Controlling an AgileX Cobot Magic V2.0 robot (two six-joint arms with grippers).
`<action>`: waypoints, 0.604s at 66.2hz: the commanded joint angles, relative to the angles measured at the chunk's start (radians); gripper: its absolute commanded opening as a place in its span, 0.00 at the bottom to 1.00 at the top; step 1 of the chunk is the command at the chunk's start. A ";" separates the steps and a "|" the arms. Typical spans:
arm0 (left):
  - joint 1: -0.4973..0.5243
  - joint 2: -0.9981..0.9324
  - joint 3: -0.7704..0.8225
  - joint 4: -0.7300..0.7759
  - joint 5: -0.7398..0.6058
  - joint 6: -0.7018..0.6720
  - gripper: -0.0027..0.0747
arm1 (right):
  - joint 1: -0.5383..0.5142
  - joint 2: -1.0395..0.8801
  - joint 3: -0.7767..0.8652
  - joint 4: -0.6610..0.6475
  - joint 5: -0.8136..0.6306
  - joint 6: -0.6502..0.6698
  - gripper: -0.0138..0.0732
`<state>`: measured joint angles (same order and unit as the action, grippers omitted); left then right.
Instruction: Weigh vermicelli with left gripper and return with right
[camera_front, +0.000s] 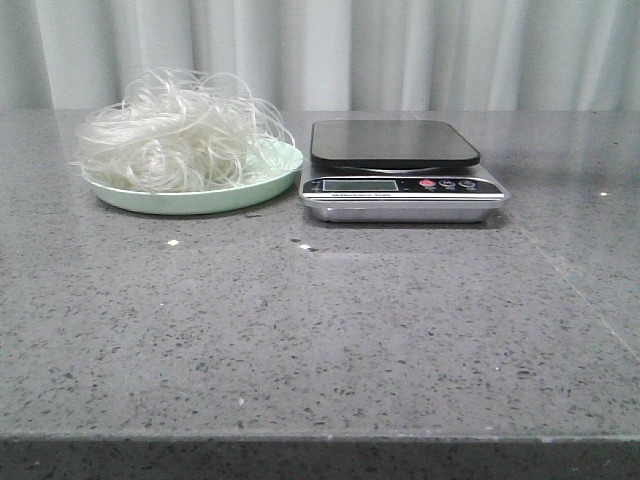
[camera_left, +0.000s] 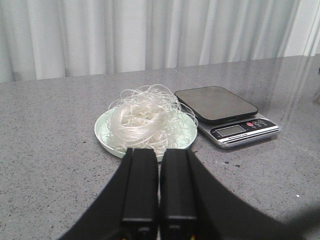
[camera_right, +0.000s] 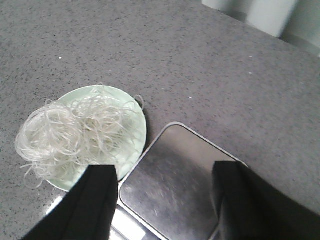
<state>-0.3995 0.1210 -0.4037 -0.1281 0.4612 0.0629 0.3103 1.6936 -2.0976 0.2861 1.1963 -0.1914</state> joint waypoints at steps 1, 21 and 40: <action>0.001 0.010 -0.025 -0.013 -0.072 -0.004 0.20 | -0.060 -0.143 0.109 0.032 -0.086 -0.004 0.74; 0.001 0.010 -0.025 -0.013 -0.072 -0.004 0.20 | -0.129 -0.495 0.668 0.032 -0.409 -0.051 0.74; 0.001 0.010 -0.025 -0.013 -0.078 -0.004 0.20 | -0.129 -0.871 1.109 0.033 -0.685 -0.051 0.74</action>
<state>-0.3995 0.1210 -0.4037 -0.1281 0.4612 0.0629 0.1886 0.9488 -1.0818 0.3036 0.6508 -0.2279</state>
